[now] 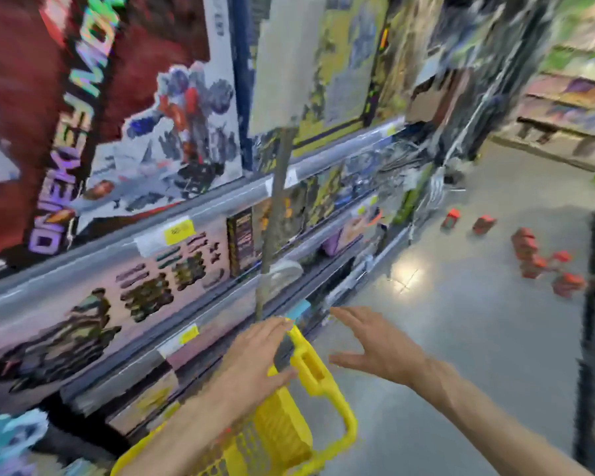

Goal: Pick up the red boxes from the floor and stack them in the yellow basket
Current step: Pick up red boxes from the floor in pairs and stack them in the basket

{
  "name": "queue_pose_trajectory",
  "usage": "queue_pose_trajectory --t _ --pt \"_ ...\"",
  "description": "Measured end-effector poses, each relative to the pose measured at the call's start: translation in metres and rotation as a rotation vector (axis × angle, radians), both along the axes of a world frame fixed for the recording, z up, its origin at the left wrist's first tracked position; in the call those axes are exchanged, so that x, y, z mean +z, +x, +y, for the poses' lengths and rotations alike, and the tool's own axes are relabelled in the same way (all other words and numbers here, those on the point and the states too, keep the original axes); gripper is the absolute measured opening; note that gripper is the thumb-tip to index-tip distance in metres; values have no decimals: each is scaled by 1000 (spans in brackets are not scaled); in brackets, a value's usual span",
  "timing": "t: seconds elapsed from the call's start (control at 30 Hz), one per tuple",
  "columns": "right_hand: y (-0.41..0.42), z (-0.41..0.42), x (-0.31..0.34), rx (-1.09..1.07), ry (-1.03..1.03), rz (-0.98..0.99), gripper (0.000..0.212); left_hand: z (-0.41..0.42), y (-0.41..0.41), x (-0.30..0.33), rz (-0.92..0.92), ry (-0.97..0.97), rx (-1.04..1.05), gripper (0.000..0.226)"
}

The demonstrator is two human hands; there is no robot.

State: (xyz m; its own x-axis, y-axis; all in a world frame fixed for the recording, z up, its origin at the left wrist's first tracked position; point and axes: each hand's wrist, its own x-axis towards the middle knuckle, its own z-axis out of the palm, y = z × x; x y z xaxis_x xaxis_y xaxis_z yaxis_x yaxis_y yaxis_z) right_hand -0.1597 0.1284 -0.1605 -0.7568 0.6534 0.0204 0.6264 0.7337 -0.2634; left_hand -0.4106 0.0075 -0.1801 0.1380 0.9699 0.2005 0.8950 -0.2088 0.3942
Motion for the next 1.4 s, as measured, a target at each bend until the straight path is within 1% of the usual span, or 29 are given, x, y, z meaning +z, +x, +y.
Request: queue_pose_trajectory --t 0.03,0.13,0.2,0.4,0.5,0.7,0.87,1.07,1.13,1.27,1.4 --pt "27 4 18 -53 37 0 85 15 22 17 -17 -2 -60 80" --pt "108 15 66 -253 52 32 90 66 88 57 -4 73 -206 79" --pt "161 26 90 -351 72 62 93 101 137 82 11 65 -290 79" --pt "332 82 135 -563 149 69 87 225 292 126 24 136 -467 82" --pt "407 113 157 -646 157 74 87 285 369 148 67 209 -496 78" --pt "518 197 194 -681 241 33 88 395 478 171 49 269 -549 80" --pt "582 289 197 -694 256 49 94 499 542 171 76 288 -535 84" --pt "638 430 195 -680 256 49 88 659 597 163 65 329 -525 83" --pt "660 483 200 -674 260 37 88 715 613 167 64 317 -516 85" --pt "707 588 209 -674 267 47 86 821 659 177 123 326 -519 87" --pt "754 682 208 -688 257 56 88 918 710 180 115 291 -510 86"
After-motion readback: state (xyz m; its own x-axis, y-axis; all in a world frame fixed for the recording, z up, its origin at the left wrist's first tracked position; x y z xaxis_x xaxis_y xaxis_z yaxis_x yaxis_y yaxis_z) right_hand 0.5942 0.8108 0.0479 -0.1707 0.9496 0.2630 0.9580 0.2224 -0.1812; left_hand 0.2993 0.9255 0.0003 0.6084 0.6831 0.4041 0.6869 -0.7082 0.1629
